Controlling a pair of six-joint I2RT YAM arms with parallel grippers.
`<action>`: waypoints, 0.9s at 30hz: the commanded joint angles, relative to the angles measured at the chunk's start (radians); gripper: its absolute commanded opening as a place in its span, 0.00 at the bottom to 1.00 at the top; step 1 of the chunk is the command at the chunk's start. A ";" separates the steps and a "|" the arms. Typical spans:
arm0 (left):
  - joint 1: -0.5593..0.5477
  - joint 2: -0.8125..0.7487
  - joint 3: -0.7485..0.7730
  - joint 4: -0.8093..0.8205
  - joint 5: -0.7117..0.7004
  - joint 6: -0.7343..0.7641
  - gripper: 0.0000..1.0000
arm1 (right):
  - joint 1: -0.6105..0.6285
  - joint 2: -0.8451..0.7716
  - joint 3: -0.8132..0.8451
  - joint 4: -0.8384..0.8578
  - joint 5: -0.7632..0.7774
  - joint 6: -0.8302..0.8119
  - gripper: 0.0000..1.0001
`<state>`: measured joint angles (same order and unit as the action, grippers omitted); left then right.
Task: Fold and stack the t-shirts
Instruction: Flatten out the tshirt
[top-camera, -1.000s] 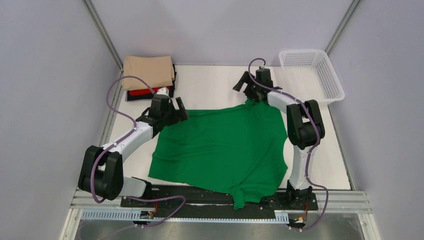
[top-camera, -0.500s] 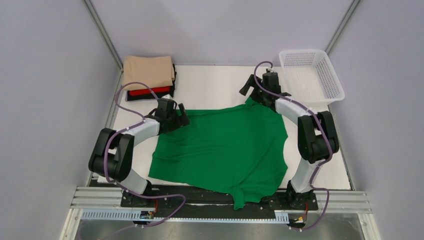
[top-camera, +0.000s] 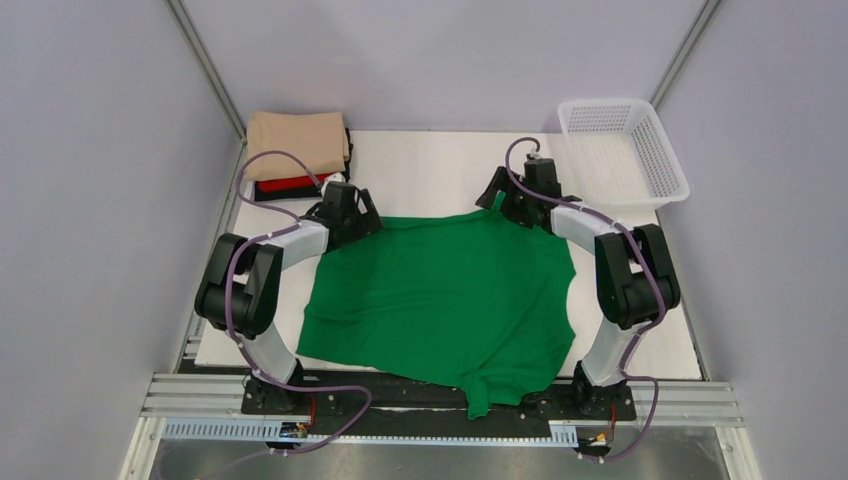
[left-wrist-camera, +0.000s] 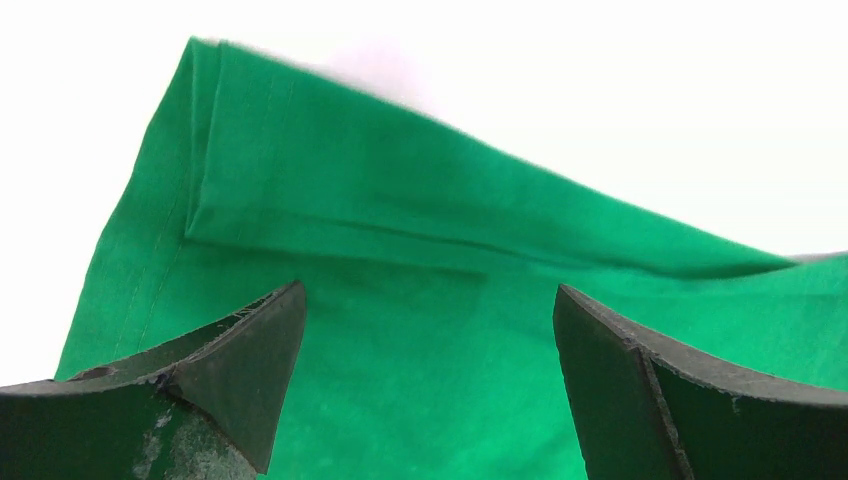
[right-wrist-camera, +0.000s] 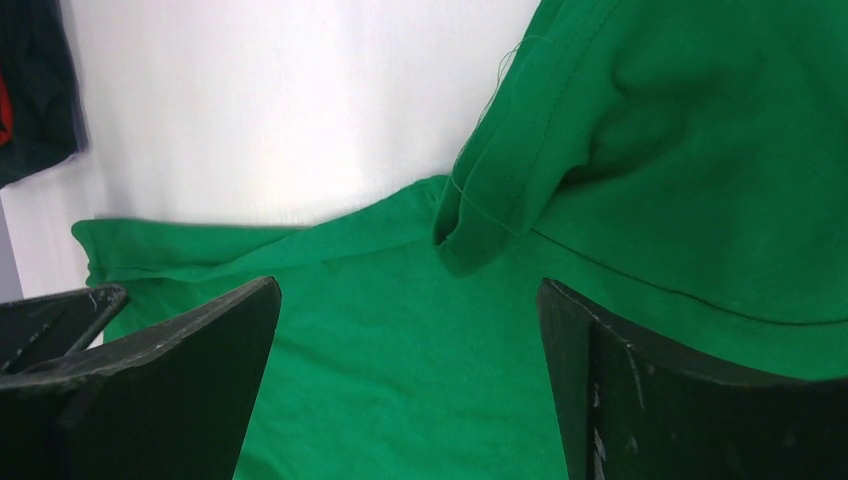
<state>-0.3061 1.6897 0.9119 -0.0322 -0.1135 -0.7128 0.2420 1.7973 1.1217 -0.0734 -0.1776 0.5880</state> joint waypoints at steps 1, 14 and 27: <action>-0.002 0.039 0.068 0.055 -0.054 0.001 1.00 | 0.009 0.016 0.019 0.018 -0.027 -0.027 1.00; 0.017 0.170 0.216 0.082 -0.104 0.016 1.00 | 0.015 0.107 0.102 0.036 -0.075 -0.007 1.00; 0.063 0.407 0.529 0.038 -0.094 0.072 1.00 | -0.012 0.316 0.354 0.015 0.029 -0.017 1.00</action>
<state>-0.2604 2.0190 1.3449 0.0109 -0.1932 -0.6750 0.2474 2.0426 1.3697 -0.0708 -0.1909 0.5812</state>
